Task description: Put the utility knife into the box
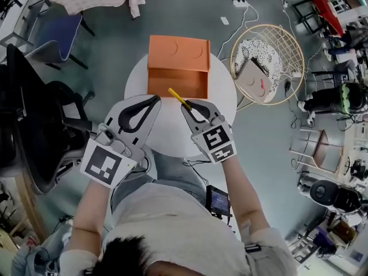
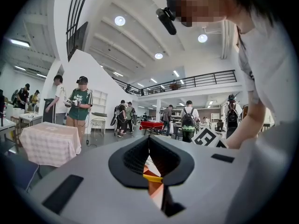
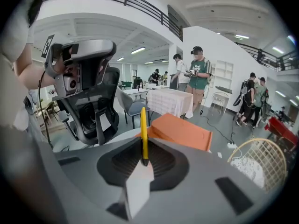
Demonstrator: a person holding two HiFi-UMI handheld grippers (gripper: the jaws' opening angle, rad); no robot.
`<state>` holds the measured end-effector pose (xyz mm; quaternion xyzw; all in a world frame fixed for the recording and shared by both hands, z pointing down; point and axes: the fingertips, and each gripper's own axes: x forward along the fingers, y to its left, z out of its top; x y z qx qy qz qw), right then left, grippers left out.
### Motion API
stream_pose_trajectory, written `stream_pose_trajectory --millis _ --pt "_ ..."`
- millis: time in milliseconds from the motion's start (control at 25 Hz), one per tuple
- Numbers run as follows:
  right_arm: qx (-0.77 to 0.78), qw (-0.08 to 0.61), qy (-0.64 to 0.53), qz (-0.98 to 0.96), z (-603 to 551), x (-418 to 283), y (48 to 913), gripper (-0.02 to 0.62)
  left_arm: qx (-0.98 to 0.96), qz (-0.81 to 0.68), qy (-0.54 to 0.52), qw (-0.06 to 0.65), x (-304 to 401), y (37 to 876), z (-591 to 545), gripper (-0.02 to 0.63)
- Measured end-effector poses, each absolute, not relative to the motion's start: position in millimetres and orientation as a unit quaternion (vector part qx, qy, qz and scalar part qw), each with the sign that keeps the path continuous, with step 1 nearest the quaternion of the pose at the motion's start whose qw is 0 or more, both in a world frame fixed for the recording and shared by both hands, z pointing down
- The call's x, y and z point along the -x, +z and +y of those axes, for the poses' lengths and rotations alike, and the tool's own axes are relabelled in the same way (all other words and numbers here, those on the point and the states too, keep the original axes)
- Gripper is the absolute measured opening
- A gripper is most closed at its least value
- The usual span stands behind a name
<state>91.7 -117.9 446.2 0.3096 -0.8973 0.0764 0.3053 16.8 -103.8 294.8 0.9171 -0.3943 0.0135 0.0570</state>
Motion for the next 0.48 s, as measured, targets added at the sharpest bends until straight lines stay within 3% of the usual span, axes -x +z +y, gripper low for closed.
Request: stream_pose_trajectory --millis 480 --pt "-0.233 0.342 0.046 -0.909 -170.8 -74.4 468.9 0.052 -0.876 -0.478 0.009 0.063 10.4 299.5 -128.1 0.009"
